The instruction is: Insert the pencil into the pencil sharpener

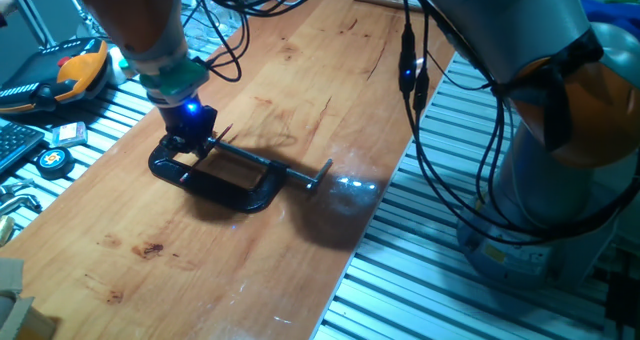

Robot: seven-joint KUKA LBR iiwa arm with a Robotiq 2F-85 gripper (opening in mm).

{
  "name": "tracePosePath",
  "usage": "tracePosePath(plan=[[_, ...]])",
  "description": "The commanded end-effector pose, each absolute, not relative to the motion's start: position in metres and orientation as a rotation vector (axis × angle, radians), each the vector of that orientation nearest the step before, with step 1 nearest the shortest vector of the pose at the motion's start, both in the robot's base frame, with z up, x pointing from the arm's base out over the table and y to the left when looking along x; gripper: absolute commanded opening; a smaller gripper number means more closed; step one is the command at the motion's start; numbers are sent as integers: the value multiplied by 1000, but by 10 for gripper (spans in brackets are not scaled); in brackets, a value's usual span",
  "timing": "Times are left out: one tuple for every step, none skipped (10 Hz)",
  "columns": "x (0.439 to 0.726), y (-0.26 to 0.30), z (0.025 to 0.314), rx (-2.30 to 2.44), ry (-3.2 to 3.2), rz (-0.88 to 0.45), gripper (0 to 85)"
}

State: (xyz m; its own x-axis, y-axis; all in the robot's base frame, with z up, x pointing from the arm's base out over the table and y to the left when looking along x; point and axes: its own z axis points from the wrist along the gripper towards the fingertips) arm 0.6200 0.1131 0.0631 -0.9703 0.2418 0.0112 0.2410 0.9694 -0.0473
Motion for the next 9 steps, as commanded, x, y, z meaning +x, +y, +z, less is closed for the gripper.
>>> tracePosePath(plan=[[620,113,63,-406,-3095,76,0],[620,113,63,-456,-3079,21,0],[619,113,65,-482,-3081,-28,0],[618,113,66,-475,-3082,-21,0],[618,113,68,-477,-3077,-17,0],[618,114,69,-484,-3074,-19,0],[618,115,69,-540,-3055,-30,0],[618,116,70,-646,-3028,-36,0],[617,116,70,-735,-3018,-36,0]])
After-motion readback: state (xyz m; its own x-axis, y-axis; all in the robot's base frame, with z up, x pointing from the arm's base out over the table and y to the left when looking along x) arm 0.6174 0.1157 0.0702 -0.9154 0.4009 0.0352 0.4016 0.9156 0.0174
